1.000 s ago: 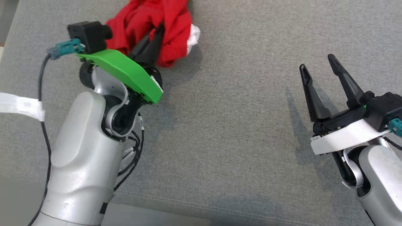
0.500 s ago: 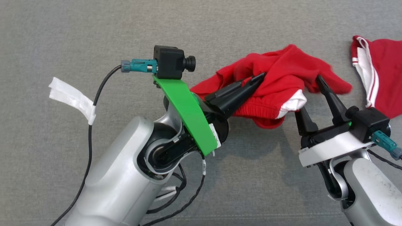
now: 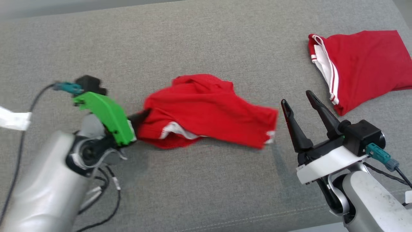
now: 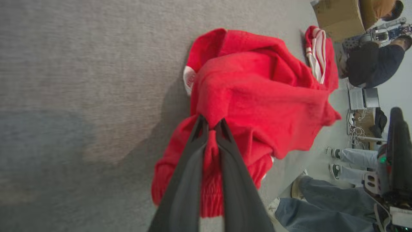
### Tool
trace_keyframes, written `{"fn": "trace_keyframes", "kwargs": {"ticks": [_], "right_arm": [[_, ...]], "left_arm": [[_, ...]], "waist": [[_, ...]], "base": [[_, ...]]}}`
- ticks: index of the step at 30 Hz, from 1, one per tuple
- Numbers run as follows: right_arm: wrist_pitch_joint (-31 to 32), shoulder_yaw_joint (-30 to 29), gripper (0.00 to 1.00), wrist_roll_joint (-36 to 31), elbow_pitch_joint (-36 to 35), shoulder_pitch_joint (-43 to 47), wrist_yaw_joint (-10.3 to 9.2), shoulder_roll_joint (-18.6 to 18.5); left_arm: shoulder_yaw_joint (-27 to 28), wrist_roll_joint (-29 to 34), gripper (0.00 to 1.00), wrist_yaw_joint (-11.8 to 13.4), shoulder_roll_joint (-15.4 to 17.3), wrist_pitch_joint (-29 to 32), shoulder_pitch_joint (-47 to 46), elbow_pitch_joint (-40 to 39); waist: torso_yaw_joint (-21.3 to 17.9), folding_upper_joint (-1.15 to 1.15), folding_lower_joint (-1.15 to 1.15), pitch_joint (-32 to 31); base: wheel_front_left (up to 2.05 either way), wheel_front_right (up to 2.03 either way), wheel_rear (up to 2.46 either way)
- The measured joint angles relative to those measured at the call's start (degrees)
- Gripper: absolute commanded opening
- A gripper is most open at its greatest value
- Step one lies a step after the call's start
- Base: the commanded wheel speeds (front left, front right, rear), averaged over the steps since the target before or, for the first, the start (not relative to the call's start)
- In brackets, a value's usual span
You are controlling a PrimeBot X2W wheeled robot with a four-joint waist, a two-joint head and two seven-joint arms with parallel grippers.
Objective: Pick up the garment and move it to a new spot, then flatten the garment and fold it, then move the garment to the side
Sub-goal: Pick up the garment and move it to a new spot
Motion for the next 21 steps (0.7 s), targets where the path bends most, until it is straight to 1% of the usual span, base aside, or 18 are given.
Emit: {"fn": "trace_keyframes", "kwargs": {"ticks": [2,4,5,6,7,8,10,12,13,14,16,19,21], "right_arm": [[0.0,1.0,1.0,-0.5,-0.2,-0.4,0.59,0.1],[0.0,1.2,1.0,-0.9,-0.4,-0.8,0.78,0.1],[0.0,1.0,1.0,-1.0,-0.5,-1.0,0.77,0.0],[0.0,0.7,1.0,-1.0,-0.5,-1.0,0.73,-0.1],[0.0,0.3,1.0,-1.0,-0.3,-1.0,0.67,-0.2],[0.0,0.1,1.0,-1.0,-0.1,-1.0,0.62,-0.2],[0.0,-0.1,1.0,-1.0,0.1,-0.9,0.35,-0.2],[0.0,0.0,1.0,-1.0,0.1,-0.9,0.29,-0.2],[0.0,0.0,1.0,-1.0,0.2,-0.9,0.29,-0.3],[0.0,0.1,1.0,-1.0,0.4,-0.9,0.3,-0.4],[0.0,0.4,1.0,-1.2,0.9,-0.9,0.35,-0.6],[0.0,1.0,1.0,-1.6,1.3,-0.4,0.58,-0.8],[0.0,1.6,1.0,-1.6,1.6,0.6,0.8,-0.8]], "left_arm": [[3.5,0.0,0.0,1.5,2.8,-0.7,-0.6,2.2],[4.9,0.0,0.0,1.5,4.1,-0.7,-1.8,3.2],[5.0,0.3,0.0,1.5,4.2,-0.7,-2.5,3.4],[4.9,0.5,0.13,1.5,3.9,-0.7,-3.2,3.5],[4.8,0.5,0.48,1.5,3.4,-0.7,-3.7,3.8],[4.7,0.9,1.0,1.5,2.8,-1.5,-4.0,4.4],[4.5,3.1,1.0,1.5,2.2,-3.2,-4.0,5.5],[4.3,6.0,1.0,1.6,2.3,-5.8,-4.2,6.5],[3.3,9.7,1.0,1.6,2.8,-8.4,-4.9,7.2],[2.9,11.4,1.0,1.6,2.9,-9.9,-5.2,7.3],[3.0,13.4,1.0,1.6,2.7,-13.4,-5.4,7.3],[4.9,14.9,1.0,1.7,2.3,-20.0,-5.4,7.0],[6.3,15.1,1.0,1.8,1.0,-23.7,-4.9,6.4]], "waist": [[-0.8,0.0,0.0,0.0],[-1.5,0.0,0.0,0.2],[-1.8,0.0,0.0,0.4],[-2.0,0.0,0.0,0.7],[-2.1,0.0,0.0,1.0],[-2.2,0.0,0.0,1.3],[-2.1,0.0,0.0,1.7],[-1.8,0.0,0.0,2.1],[-1.4,0.0,0.0,2.3],[-1.1,0.0,0.0,2.4],[-0.4,0.0,0.0,2.5],[0.5,0.0,0.0,2.2],[1.0,0.0,0.0,1.8]], "base": [[0.0,0.0,0.0],[0.0,0.0,0.0],[0.0,0.0,0.0],[0.0,0.0,0.0],[0.0,0.0,0.0],[0.0,0.0,0.0],[0.0,0.0,0.0],[0.0,0.0,0.0],[0.0,0.0,0.0],[0.0,0.0,0.0],[0.0,0.0,0.0],[0.0,0.0,0.0],[0.0,0.0,0.0]]}}
